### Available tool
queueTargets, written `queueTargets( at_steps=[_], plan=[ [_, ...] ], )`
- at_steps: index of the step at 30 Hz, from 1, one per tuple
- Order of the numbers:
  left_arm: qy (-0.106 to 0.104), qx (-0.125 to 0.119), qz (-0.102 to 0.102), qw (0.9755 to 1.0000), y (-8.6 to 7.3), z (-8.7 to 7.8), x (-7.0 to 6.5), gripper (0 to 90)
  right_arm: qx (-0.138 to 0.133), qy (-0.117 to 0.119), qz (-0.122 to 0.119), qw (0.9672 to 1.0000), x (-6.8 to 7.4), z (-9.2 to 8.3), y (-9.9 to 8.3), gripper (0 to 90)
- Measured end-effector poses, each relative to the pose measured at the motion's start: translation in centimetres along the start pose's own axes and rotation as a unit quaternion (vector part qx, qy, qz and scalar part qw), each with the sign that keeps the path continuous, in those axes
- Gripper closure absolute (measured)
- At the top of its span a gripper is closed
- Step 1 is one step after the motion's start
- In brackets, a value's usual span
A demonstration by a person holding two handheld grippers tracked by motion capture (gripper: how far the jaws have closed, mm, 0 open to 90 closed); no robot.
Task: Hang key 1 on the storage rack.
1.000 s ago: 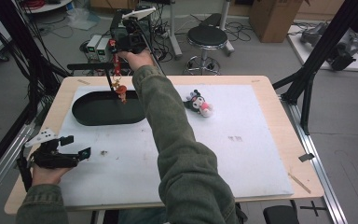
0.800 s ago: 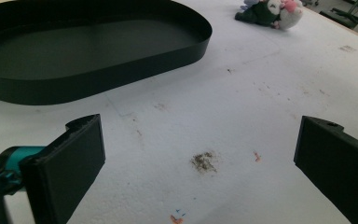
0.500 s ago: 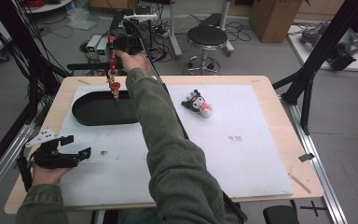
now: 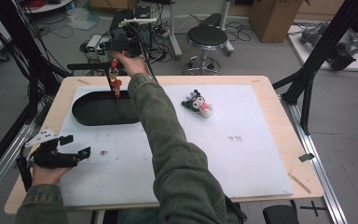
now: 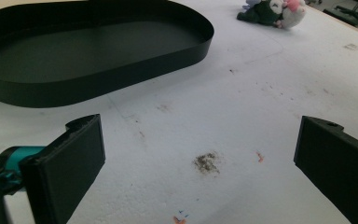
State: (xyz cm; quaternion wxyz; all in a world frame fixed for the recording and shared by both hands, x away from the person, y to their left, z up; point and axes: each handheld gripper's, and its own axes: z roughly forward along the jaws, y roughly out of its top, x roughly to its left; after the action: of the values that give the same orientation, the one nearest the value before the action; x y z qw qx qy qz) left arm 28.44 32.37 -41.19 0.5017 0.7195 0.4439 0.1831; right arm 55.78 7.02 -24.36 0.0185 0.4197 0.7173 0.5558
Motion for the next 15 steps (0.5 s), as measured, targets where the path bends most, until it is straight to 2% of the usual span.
queueTargets(
  at_steps=[3,6,12,15],
  plan=[
    [0.0,0.001,0.002,1.0,0.0,0.1,-0.1,2.3,-0.011,0.017,-0.007,0.9998,0.0,-0.6,-0.5,0.4],
    [0.001,0.001,0.001,1.0,0.0,0.0,-0.1,2.3,-0.01,0.02,-0.01,0.9997,0.0,-1.2,-0.7,0.4],
    [0.001,0.004,0.004,1.0,0.0,0.1,-0.1,2.3,-0.01,0.025,-0.044,0.9987,0.3,-2.6,-1.2,0.4],
    [0.001,0.002,0.002,1.0,0.0,0.0,-0.1,2.3,-0.012,0.022,-0.051,0.9984,0.3,-3.4,-1.4,0.5]
  ],
)
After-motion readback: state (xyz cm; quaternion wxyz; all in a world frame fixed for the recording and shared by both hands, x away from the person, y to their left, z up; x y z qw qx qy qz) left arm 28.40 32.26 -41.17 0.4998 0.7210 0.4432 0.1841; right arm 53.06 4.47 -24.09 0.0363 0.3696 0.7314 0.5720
